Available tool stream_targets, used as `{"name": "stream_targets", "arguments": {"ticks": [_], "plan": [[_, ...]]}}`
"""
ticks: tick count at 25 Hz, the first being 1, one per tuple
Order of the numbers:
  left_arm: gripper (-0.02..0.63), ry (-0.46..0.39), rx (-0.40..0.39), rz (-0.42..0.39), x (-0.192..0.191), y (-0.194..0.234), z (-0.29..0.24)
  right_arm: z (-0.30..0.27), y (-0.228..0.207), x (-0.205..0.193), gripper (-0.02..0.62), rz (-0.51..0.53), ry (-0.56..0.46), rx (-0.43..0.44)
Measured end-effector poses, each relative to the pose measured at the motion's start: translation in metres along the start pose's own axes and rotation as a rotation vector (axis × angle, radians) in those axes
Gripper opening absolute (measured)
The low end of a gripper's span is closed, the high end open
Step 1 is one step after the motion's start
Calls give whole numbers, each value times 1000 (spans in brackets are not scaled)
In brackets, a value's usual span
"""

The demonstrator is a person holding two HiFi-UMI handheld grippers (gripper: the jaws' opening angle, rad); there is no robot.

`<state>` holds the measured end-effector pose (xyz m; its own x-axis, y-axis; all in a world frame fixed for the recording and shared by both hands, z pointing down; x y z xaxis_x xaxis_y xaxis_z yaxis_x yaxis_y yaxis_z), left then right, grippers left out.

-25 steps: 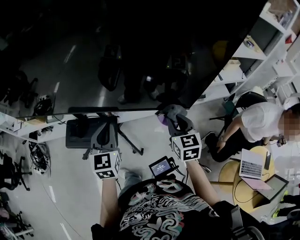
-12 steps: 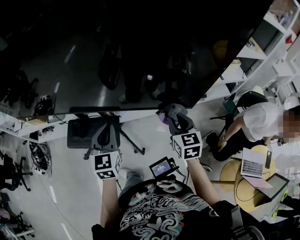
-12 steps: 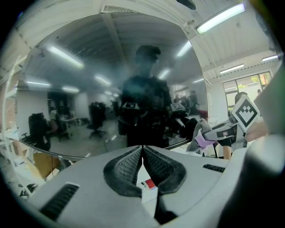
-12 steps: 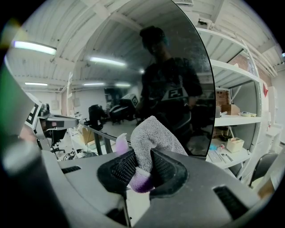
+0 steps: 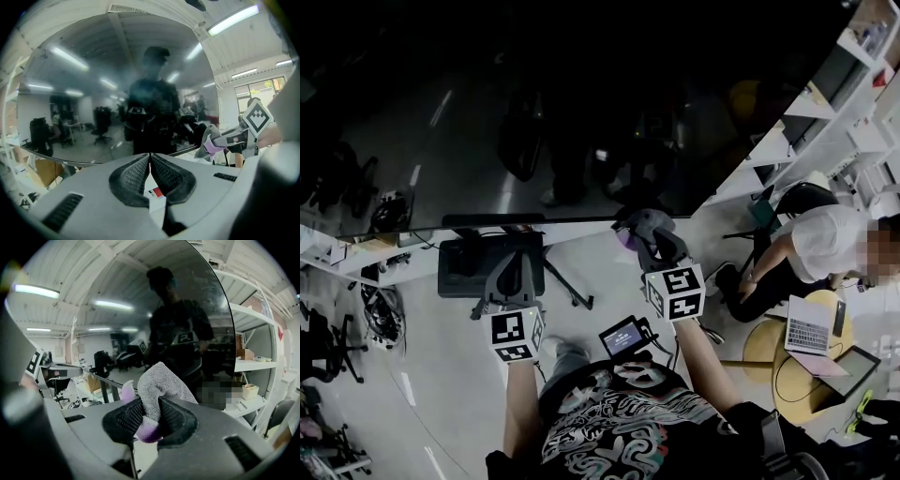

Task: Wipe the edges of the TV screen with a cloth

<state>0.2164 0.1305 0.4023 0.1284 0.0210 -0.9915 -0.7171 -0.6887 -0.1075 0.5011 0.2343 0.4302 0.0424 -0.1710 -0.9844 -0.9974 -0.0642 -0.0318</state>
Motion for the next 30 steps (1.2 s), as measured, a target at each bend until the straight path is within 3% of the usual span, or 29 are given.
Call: {"name": "stream_targets", "arguments": {"ticks": [30], "plan": [[21,-2,16,37,-17,57,-4,-40,54,5,95,-13,25,49]]}}
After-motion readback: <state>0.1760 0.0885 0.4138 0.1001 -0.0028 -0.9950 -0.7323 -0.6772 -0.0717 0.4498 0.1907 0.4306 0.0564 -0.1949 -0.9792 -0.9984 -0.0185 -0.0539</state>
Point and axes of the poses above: the fingertips, and each gripper's own axes: z backward along the fingers, y to its left, x out of its top, the point moved 10 cm from there along z, backward along the fingers, and after that the axes turned 9 degrees about -y, right-handed, at the moved point
